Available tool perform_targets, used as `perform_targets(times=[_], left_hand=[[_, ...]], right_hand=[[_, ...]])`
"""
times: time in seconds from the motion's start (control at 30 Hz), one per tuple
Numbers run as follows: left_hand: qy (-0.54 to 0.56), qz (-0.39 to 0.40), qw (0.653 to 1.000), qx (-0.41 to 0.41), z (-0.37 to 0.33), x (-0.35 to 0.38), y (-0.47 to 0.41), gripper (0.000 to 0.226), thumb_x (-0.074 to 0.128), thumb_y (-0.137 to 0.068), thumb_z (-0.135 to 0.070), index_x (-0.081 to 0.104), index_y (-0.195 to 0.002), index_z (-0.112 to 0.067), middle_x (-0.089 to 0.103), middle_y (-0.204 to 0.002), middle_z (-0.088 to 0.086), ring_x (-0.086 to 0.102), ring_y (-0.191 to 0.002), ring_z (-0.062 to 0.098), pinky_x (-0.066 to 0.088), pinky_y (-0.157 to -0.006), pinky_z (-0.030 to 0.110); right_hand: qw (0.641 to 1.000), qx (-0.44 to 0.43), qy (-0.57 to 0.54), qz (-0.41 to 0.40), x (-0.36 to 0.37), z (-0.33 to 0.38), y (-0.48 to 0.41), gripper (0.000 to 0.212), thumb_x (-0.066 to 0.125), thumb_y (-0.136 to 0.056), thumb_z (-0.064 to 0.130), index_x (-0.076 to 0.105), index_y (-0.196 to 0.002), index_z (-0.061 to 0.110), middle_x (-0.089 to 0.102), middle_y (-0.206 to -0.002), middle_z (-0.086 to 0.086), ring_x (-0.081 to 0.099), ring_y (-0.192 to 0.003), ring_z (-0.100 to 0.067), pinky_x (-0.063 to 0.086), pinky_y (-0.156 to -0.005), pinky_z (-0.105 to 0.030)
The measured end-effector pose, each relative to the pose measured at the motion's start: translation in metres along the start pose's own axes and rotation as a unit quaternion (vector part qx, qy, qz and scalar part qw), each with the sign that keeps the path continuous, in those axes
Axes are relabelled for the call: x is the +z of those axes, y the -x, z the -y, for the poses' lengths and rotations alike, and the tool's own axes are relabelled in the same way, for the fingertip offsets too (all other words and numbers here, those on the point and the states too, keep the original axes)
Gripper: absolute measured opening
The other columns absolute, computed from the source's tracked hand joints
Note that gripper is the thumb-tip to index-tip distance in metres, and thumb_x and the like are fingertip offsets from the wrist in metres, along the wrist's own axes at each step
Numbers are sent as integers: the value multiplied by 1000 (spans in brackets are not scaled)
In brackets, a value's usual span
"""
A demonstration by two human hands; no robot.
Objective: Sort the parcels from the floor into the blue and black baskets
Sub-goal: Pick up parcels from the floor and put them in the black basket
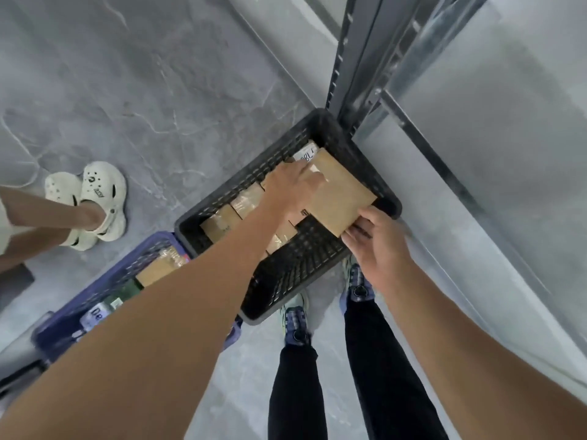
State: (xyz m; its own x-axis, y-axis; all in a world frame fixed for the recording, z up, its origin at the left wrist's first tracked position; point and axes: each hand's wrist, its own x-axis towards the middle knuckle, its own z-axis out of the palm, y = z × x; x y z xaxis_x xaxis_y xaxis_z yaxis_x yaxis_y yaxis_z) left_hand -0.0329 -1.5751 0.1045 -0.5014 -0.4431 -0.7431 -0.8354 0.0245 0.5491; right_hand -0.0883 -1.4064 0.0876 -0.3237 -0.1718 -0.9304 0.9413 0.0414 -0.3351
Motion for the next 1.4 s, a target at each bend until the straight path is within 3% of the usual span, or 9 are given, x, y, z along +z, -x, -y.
perform_targets(times=[0.2, 0.33, 0.5, 0.63, 0.73, 0.83, 0.97, 1.27, 1.4], left_hand=[[-52, -35, 998, 0, 35, 27, -115, 67, 45, -78, -62, 72, -125, -22, 63, -135, 13, 50, -133, 37, 37, -115, 51], [-76, -8, 997, 14, 43, 34, -159, 53, 50, -99, -46, 61, -141, -15, 47, -155, 10, 34, -146, 30, 25, -118, 45], [-143, -27, 988, 46, 53, 38, -199, 42, 52, -101, -38, 62, -133, -13, 54, -146, 7, 44, -138, 28, 25, -103, 41], [-111, -17, 992, 54, 66, 39, -198, 64, 55, -90, -47, 52, -145, -15, 50, -152, 7, 41, -143, 28, 22, -115, 41], [-104, -42, 991, 70, 75, 41, -198, 75, 46, -72, -58, 59, -136, -20, 57, -142, 3, 46, -135, 29, 28, -103, 38], [-97, -35, 993, 56, 77, 40, -192, 68, 53, -85, -49, 57, -147, -19, 47, -158, 2, 35, -146, 29, 27, -105, 34], [-117, -20, 991, 59, 82, 40, -192, 63, 58, -96, -41, 49, -155, -18, 30, -169, 2, 23, -154, 29, 27, -119, 47], [47, -25, 998, 18, 60, 29, -139, 69, 54, -96, -51, 47, -155, -15, 42, -162, 9, 43, -145, 28, 37, -119, 50], [120, -25, 993, -1, 33, 7, -91, 66, 57, -97, -52, 47, -155, -22, 40, -162, 7, 43, -145, 28, 36, -118, 48]], right_hand=[[1000, 15, -18, -3, 14, -2, -105, 27, 64, -100, 15, 62, -127, 12, 71, -127, -15, 68, -119, -30, 52, -111, -50], [1000, 17, -1, 4, 23, -5, -148, 28, 65, -100, 16, 60, -127, 14, 67, -131, -14, 66, -119, -32, 52, -110, -47], [1000, 22, 13, 14, 40, -7, -182, 37, 65, -100, 18, 55, -136, 15, 62, -133, -12, 59, -124, -38, 48, -114, -50], [999, 36, 35, 18, 49, -10, -197, 42, 65, -100, 20, 53, -141, 14, 58, -138, -13, 58, -124, -38, 47, -114, -50], [998, 42, 37, 26, 51, -9, -203, 43, 66, -99, 20, 54, -140, 12, 59, -136, -15, 59, -124, -39, 50, -112, -50], [997, 51, 44, 29, 52, -8, -207, 47, 67, -98, 22, 53, -142, 12, 57, -137, -16, 59, -124, -40, 51, -110, -50], [995, 60, 66, 35, 50, -3, -210, 46, 67, -98, 23, 55, -140, 10, 61, -136, -17, 61, -121, -38, 50, -111, -50], [980, 16, 197, 5, 48, 23, -152, 52, 61, -103, 31, 51, -151, 14, 54, -153, -8, 50, -143, -25, 37, -122, -44], [970, -33, 239, 26, 63, 46, -104, 42, 56, -105, 33, 55, -145, 21, 60, -137, 4, 52, -135, -15, 38, -120, -43]])
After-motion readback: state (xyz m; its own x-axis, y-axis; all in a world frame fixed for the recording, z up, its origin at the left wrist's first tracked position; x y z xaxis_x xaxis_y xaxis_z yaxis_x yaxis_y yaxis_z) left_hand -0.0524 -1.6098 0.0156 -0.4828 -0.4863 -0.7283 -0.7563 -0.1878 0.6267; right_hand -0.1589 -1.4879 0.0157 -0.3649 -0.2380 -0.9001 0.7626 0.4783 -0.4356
